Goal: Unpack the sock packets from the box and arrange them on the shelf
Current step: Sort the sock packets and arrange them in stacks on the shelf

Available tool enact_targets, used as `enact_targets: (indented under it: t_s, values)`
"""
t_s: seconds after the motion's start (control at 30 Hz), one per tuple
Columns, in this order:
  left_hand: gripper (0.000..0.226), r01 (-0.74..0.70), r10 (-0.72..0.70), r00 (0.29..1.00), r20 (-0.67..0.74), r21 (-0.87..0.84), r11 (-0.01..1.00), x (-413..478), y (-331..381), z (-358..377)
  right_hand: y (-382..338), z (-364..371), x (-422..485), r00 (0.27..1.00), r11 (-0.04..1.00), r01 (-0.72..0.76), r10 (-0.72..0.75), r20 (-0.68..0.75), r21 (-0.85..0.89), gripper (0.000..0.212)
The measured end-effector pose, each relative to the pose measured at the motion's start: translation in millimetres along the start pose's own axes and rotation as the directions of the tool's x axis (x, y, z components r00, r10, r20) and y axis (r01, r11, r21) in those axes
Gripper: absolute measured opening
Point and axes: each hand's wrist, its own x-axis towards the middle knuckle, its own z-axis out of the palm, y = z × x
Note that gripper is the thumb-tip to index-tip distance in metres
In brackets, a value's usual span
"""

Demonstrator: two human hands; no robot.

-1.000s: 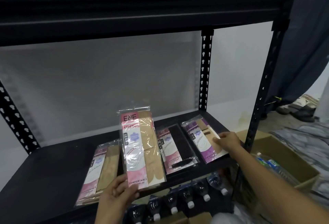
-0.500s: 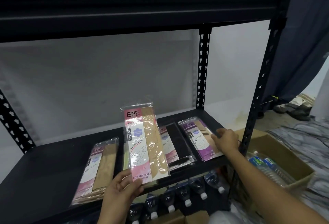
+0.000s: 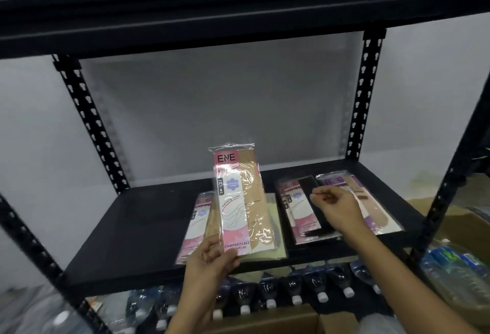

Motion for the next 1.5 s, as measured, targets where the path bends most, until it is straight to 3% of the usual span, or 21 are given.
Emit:
enact_targets:
  t_s: [0.3,0.43,0.6,0.8,1.0,1.1,1.27,1.43,1.5]
  values:
    - [0.027,-0.004,0.016,0.991,-0.129,0.089,0.996,1,10,-51,-25,68,-46,0.971,0.995,-0.019,-0.004,0.241,0.095,0.010]
    - [0.026,0.054,-0.035,0.985,-0.169,0.112,0.992,15,12,-75,-22,82,-57,0.962,0.995,-0.036,0.009,0.272,0.096,0.009]
    - [0.015,0.120,-0.075,0.984,-0.163,0.284,0.951,35,24,-82,-17,87,-65,0.962,0.998,-0.036,0.020,0.274,0.056,0.008]
    - [0.011,0.079,0.100,0.975,-0.198,0.730,0.679,53,30,-80,-16,81,-68,0.964,0.996,-0.050,0.031,0.263,0.067,0.009]
    - [0.038,0.115,0.151,0.970,-0.193,0.902,0.417,51,26,-74,-15,81,-71,0.963,0.998,-0.044,0.032,0.267,0.042,0.008]
    - [0.033,0.089,0.163,0.970,-0.180,0.888,0.451,52,24,-75,-15,86,-72,0.958,0.999,-0.048,0.042,0.284,0.013,0.008]
    - [0.039,0.052,0.180,0.960,-0.215,0.767,0.640,60,23,-83,-18,105,-72,0.940,0.997,-0.073,0.080,0.332,-0.033,0.008]
    - [0.053,0.117,0.066,0.962,-0.265,0.616,0.779,72,21,-87,-36,147,-68,0.897,0.981,-0.046,0.124,0.423,-0.189,0.042]
    - [0.056,0.144,0.013,0.964,-0.264,0.564,0.813,75,21,-85,-44,162,-67,0.879,0.977,-0.046,0.140,0.456,-0.210,0.042]
